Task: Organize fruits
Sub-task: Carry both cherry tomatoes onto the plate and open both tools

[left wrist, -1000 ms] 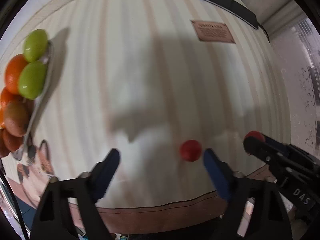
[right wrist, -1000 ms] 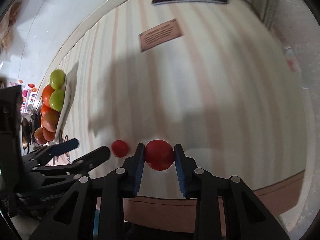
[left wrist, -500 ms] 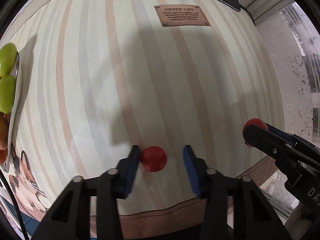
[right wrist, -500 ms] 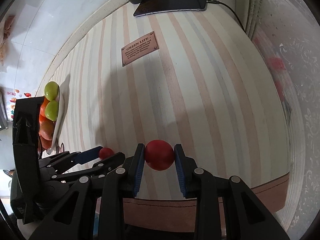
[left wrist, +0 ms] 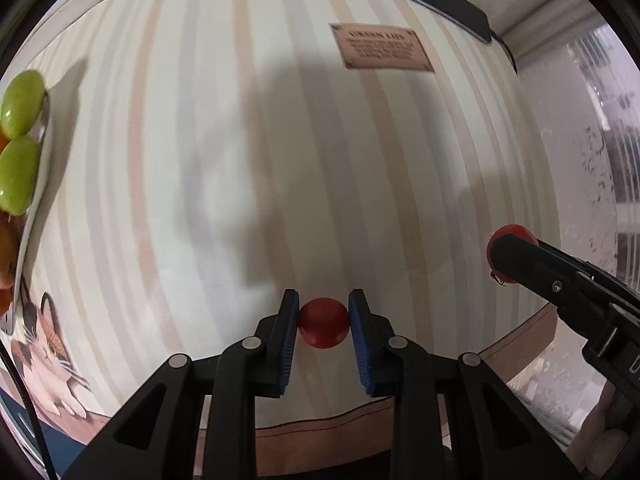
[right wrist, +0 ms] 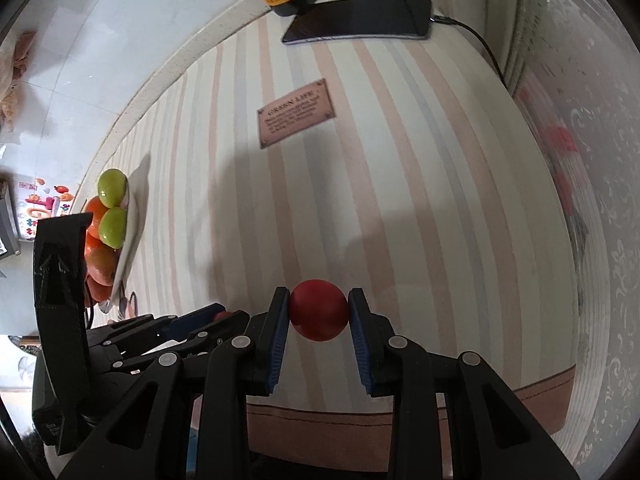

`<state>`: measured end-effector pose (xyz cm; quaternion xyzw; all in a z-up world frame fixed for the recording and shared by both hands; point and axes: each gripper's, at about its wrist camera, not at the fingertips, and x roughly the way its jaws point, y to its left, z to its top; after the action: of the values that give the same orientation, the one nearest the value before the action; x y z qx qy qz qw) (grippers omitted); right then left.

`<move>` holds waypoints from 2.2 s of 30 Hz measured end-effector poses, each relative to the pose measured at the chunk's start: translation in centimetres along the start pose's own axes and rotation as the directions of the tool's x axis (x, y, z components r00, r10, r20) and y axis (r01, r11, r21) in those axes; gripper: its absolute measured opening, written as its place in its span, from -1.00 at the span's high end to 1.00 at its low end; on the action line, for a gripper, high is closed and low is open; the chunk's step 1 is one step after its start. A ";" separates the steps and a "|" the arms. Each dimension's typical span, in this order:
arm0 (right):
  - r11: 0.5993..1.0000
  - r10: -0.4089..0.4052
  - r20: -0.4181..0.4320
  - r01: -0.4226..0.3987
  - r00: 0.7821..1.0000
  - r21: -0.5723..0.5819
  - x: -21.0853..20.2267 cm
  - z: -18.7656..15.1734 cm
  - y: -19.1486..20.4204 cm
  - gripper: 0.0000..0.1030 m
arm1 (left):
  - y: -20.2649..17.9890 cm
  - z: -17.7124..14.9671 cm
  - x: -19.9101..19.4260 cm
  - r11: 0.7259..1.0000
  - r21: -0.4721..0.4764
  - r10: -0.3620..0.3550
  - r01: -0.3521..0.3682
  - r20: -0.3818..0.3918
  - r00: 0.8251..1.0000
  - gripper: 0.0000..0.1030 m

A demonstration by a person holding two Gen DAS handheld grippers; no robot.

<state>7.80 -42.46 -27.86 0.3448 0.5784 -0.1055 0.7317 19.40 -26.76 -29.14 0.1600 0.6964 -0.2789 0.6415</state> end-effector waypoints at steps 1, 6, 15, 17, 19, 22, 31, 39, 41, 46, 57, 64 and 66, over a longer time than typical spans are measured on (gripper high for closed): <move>1.000 0.005 0.001 -0.005 1.000 -0.008 0.0 0.2 0.4 0.37 | 0.7 -0.1 -0.4 1.000 -0.014 -0.005 0.005 0.007 1.000 0.55; 0.997 0.038 -0.005 -0.038 0.999 -0.064 0.2 1.6 3.2 0.37 | 5.3 -0.1 -3.7 0.991 -0.128 -0.025 0.034 0.066 0.998 0.55; 0.950 0.154 -0.107 -0.177 0.982 -0.257 3.7 3.8 14.1 0.38 | 16.7 -5.0 -10.1 0.874 -0.466 -0.038 0.135 0.213 0.976 0.55; 0.930 0.181 -0.147 -0.218 0.972 -0.297 4.9 3.8 16.9 0.38 | 20.0 -6.9 -11.4 0.817 -0.550 -0.033 0.169 0.249 0.968 0.55; 0.901 0.216 -0.202 -0.275 0.955 -0.335 6.4 3.5 20.3 0.38 | 22.6 -8.7 -12.3 0.755 -0.623 -0.029 0.204 0.279 0.960 0.55; 0.860 0.264 -0.277 -0.356 0.924 -0.365 8.6 2.4 24.6 0.38 | 27.2 -12.3 -13.0 0.637 -0.725 -0.022 0.262 0.322 0.947 0.55; 0.789 0.293 -0.407 -0.459 0.865 -0.409 16.0 -1.9 34.2 0.38 | 35.3 -17.0 -10.6 0.330 -0.831 -0.075 0.449 0.450 0.890 0.55; 0.798 0.280 -0.398 -0.442 0.874 -0.409 19.0 -2.7 35.7 0.38 | 37.1 -16.6 -8.2 0.241 -0.815 -0.118 0.527 0.515 0.849 0.55; 0.796 0.277 -0.387 -0.435 0.879 -0.420 19.1 -2.9 35.8 0.37 | 37.2 -16.3 -8.0 0.245 -0.812 -0.120 0.530 0.518 0.847 0.55; 0.797 0.261 -0.377 -0.419 0.889 -0.435 19.7 -2.9 36.4 0.37 | 37.3 -15.3 -7.6 0.267 -0.804 -0.110 0.531 0.522 0.846 0.54; 0.773 0.254 -0.353 -0.408 0.900 -0.485 18.6 -3.4 37.5 -0.24 | 36.7 -13.8 -8.1 0.350 -0.824 -0.058 0.445 0.455 0.888 0.47; 0.757 0.249 -0.343 -0.403 0.906 -0.515 17.1 -3.8 38.0 -0.45 | 36.2 -14.1 -9.8 0.410 -0.820 -0.008 0.400 0.436 0.900 -0.16; 0.746 0.239 -0.326 -0.388 0.915 -0.541 15.6 -3.8 37.8 -0.69 | 35.6 -14.3 -11.3 0.456 -0.811 0.036 0.366 0.428 0.903 -0.43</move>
<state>30.55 -8.26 -28.15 0.2003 0.5978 0.2482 0.7355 29.97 11.51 -24.29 -0.3195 0.6110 0.0295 0.7236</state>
